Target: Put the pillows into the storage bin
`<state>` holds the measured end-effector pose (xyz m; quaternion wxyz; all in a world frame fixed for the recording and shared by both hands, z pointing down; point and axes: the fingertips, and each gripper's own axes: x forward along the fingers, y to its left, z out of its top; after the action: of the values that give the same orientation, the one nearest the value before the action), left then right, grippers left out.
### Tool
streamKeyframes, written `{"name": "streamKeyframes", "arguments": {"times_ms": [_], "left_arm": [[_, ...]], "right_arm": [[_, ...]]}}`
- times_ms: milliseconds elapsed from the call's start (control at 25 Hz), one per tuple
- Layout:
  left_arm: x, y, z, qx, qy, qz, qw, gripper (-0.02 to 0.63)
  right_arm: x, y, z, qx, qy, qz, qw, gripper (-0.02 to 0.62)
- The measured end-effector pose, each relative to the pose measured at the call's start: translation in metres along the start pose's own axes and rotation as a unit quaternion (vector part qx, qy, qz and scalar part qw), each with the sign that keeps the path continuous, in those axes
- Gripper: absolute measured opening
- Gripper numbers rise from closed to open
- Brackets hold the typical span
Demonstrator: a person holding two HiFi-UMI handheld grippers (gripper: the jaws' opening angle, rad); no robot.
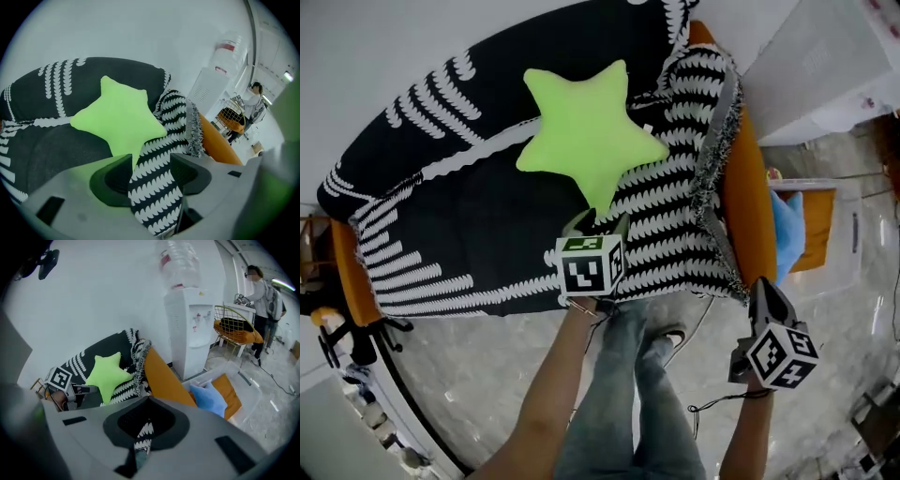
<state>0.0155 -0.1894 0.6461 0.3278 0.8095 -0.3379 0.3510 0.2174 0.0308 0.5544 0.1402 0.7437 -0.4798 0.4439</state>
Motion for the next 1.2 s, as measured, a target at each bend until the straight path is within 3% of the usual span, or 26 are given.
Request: {"name": "streamKeyframes", "arguments": {"times_ms": [160, 480, 800, 1200], "left_arm": [[0.023, 0.025, -0.003, 0.013, 0.011, 0.026, 0.9995, 0.230], [0.054, 0.056, -0.004, -0.003, 0.029, 0.058, 0.9979, 0.230], [0.078, 0.069, -0.017, -0.009, 0.064, 0.049, 0.9967, 0.230], [0.098, 0.078, -0.022, 0.003, 0.054, 0.060, 0.9967, 0.230]], "right_arm": [[0.028, 0.016, 0.011, -0.010, 0.010, 0.010, 1.000, 0.002], [0.063, 0.039, 0.028, -0.015, 0.025, 0.022, 0.999, 0.002], [0.080, 0.058, 0.028, -0.026, 0.052, 0.024, 0.998, 0.002], [0.096, 0.066, 0.017, -0.036, 0.059, 0.035, 0.997, 0.002]]}}
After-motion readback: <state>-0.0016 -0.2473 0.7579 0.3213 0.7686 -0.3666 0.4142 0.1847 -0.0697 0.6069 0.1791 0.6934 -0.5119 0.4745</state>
